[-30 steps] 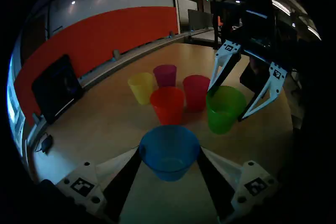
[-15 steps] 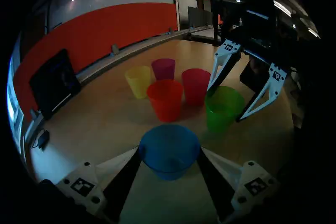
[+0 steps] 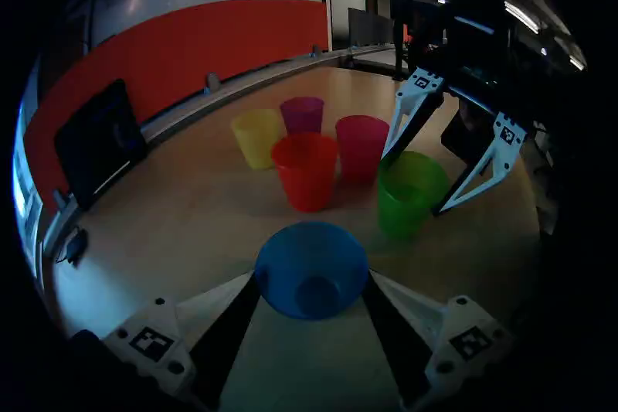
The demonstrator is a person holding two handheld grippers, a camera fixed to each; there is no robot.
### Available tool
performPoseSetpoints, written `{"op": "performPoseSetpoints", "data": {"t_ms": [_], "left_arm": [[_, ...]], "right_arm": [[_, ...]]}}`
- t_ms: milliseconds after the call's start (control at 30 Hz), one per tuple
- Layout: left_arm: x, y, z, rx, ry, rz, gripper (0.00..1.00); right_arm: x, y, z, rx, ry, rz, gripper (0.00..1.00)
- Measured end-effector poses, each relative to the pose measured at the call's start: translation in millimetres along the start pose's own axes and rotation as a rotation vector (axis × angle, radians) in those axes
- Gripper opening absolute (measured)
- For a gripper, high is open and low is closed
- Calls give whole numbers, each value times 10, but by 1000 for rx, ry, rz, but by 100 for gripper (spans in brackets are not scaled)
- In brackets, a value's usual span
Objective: Pour water
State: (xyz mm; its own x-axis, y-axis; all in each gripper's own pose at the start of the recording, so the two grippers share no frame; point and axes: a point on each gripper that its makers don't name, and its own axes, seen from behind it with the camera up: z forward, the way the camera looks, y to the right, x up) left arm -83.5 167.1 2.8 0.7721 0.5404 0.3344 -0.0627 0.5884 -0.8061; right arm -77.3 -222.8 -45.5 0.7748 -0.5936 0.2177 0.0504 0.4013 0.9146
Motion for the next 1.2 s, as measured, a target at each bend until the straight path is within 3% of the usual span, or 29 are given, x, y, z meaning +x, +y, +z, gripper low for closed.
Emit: {"op": "performPoseSetpoints", "data": {"t_ms": [100,233,767,1200], "left_arm": [[-34,-4,3,1,-14,1,89],[-57,-1,3,3,-24,1,96],[-119,-18,-71,23,-30,-20,97],[-228,-2,-197,41,-38,-49,97]], "right_arm": [[-7,-6,4,0,-2,-1,94],[-17,-6,1,-1,0,5,94],[-133,16,-61,-27,-6,34,100],[-321,41,-312,-82,-10,59,100]]}}
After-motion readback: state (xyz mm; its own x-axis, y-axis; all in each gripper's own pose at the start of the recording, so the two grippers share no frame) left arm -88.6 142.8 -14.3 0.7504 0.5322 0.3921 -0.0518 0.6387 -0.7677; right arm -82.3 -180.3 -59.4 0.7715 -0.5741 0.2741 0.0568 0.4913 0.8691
